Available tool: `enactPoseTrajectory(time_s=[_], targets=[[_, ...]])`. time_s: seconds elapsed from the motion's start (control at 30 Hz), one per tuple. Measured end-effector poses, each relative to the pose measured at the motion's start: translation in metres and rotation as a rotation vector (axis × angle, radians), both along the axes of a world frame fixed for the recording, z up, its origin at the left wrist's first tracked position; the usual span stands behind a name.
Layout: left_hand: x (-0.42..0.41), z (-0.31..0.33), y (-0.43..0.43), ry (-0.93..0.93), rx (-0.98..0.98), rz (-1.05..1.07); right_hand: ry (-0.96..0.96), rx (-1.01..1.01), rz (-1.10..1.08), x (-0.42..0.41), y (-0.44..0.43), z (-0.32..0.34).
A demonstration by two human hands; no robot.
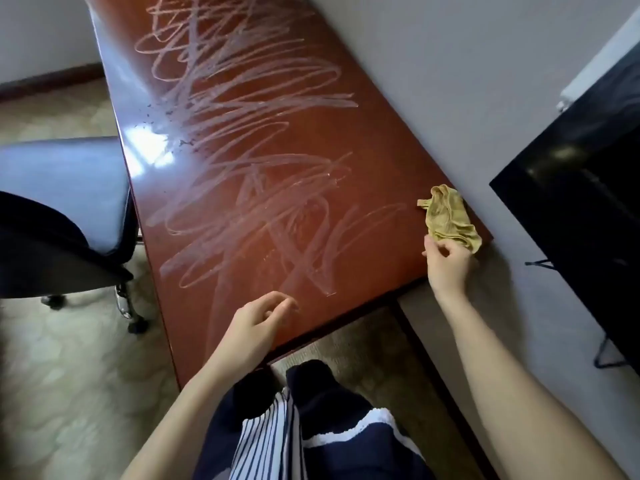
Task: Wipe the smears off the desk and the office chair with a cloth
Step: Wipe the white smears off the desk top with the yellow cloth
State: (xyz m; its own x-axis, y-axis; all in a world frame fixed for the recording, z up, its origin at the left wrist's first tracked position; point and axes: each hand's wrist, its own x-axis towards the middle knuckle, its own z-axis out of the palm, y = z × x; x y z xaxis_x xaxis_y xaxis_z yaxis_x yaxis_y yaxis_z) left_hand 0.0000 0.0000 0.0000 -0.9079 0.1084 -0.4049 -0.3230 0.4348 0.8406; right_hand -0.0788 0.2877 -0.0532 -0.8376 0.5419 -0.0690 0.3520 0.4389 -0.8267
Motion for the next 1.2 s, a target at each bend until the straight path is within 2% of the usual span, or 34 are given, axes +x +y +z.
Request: enactPoseTrajectory(time_s=[0.07,0.13,0.17,0.27,0.33,0.43,0.63,0.8,1.0,1.2], targets=[[-0.004,-0.002,0.000,-0.013,-0.012,-0.039,0.043,0.166,-0.112,-0.013,0.006,0.000],[-0.007,-0.003,-0.003,-0.020,-0.031,-0.106,-0.041,0.416,-0.140,-0.026,0.010,0.000],[-0.009,-0.002,-0.004,-0.013,-0.036,-0.133,-0.107,0.472,-0.094,-0.033,0.012,-0.001],[-0.015,0.003,-0.008,0.006,-0.061,-0.195,-0.338,0.517,0.067,-0.049,0.018,-0.006],[-0.017,0.006,-0.012,0.015,-0.075,-0.226,-0.495,0.466,0.108,-0.055,0.017,-0.009],[-0.022,0.009,-0.016,0.009,-0.066,-0.254,-0.612,0.492,0.121,-0.052,0.013,-0.018],[-0.031,0.004,-0.011,0.003,-0.065,-0.309,-0.534,0.690,0.159,-0.037,0.018,-0.014],[-0.040,-0.005,0.009,-0.024,-0.069,-0.360,-0.348,0.735,0.143,-0.006,-0.002,-0.024],[-0.043,-0.014,0.035,-0.056,-0.011,-0.365,-0.103,0.685,-0.037,0.024,-0.035,-0.031],[-0.041,-0.019,0.058,-0.131,0.038,-0.357,-0.067,0.575,-0.113,0.038,-0.059,-0.024]])
